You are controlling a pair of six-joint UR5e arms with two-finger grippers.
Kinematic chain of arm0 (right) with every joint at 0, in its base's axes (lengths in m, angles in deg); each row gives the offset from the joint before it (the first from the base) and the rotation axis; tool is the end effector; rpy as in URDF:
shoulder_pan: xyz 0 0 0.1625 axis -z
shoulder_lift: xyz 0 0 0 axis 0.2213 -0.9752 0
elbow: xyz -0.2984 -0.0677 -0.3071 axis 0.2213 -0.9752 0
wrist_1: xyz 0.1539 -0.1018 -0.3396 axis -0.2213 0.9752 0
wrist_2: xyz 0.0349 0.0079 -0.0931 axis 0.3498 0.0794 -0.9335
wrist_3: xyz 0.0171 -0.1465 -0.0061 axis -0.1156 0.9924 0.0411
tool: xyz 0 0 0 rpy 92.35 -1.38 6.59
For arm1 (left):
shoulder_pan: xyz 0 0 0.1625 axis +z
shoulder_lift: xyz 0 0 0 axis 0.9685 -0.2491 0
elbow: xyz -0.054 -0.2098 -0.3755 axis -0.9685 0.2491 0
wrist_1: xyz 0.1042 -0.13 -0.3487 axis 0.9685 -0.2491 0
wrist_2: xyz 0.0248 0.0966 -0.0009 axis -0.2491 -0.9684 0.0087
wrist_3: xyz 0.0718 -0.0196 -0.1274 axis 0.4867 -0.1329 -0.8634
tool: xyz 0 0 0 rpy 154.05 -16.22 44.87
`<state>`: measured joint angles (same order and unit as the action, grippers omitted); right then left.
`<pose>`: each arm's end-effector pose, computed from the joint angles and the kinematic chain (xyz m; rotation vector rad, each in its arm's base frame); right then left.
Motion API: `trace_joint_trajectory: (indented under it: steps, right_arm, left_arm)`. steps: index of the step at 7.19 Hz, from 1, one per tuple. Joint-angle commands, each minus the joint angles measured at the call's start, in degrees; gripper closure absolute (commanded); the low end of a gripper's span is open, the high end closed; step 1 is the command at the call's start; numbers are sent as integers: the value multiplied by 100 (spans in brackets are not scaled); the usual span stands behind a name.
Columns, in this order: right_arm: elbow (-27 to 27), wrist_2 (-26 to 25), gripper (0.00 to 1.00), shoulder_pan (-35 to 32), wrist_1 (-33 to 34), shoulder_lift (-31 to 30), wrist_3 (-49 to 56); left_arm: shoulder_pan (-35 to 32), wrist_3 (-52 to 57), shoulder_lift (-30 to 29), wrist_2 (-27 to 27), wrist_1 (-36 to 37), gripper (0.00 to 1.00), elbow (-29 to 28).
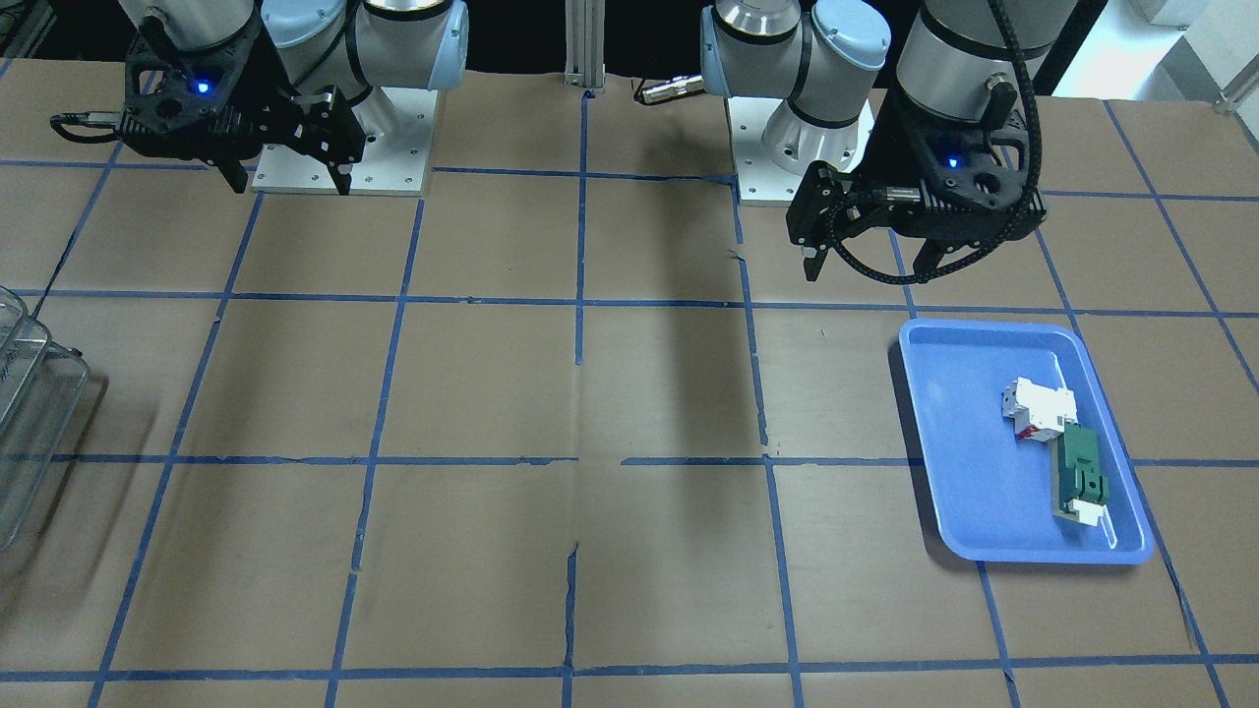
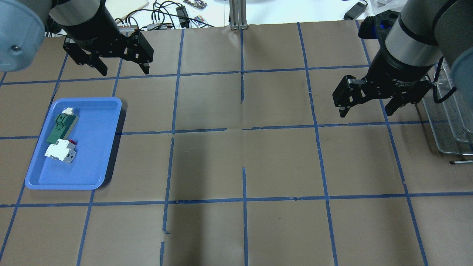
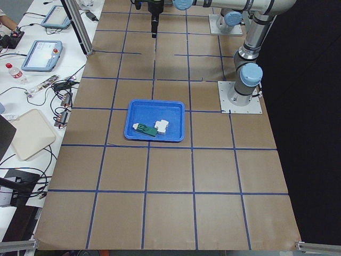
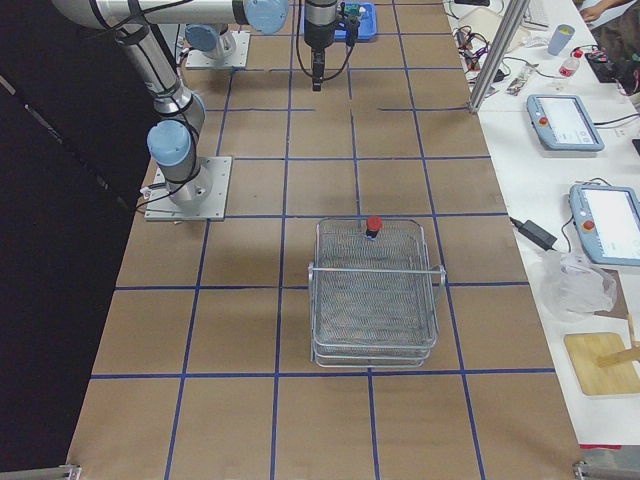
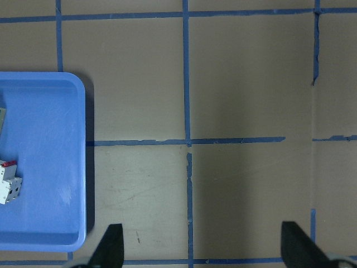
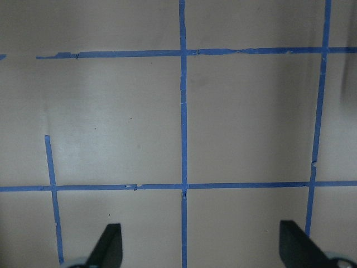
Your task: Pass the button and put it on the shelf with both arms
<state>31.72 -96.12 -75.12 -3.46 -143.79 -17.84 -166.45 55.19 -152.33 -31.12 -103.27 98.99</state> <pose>0.1201 -0.3953 0.4487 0.0118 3.1316 0.0656 -0.1386 -0.4898 0.4742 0.0172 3.1251 -0.1343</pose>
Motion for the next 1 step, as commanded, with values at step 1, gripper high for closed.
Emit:
trace_joint_trajectory:
  steps: [1]
  right_arm:
    - [0, 7, 0, 1, 20, -2, 0]
  left_arm:
    - [-1, 3, -23, 3, 23, 0, 0]
